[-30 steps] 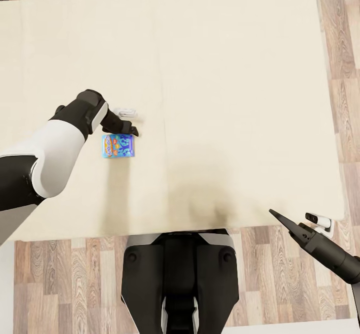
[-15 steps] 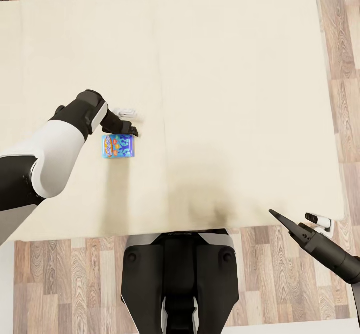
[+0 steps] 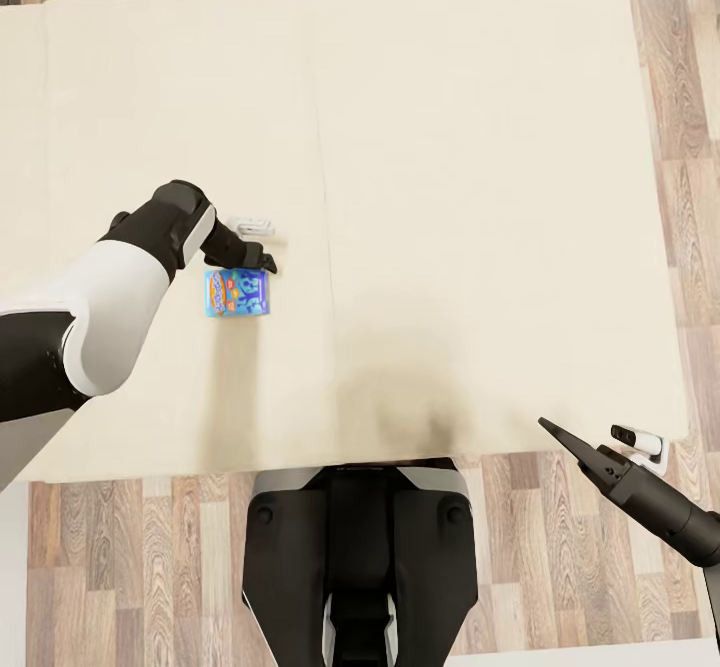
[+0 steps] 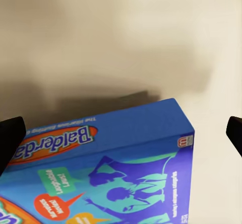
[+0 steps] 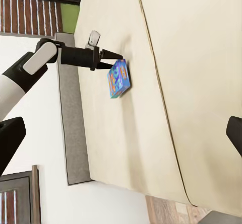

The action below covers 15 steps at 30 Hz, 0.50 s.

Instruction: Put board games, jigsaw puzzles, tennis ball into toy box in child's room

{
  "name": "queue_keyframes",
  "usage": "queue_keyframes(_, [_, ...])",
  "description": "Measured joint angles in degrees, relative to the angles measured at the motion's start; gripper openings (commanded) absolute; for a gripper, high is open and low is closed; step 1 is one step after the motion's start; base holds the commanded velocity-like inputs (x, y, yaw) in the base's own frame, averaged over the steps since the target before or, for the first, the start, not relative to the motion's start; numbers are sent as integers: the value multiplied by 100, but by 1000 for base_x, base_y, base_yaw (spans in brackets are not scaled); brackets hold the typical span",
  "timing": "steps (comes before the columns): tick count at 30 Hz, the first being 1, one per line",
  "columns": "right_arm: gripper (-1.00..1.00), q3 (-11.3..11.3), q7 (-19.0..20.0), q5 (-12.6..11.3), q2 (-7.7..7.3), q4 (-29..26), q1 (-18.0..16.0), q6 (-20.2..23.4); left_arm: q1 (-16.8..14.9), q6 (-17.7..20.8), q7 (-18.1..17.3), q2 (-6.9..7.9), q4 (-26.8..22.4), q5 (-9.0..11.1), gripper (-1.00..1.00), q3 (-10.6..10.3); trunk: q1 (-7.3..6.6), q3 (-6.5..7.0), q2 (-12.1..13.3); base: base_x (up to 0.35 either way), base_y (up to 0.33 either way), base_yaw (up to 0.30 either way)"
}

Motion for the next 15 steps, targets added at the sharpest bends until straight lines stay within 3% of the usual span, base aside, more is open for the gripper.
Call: queue_keyframes(15, [100, 0, -2, -8, 8, 0, 0, 0, 12, 1, 3, 0, 0, 1, 100, -4, 0, 1, 0, 0, 0, 0])
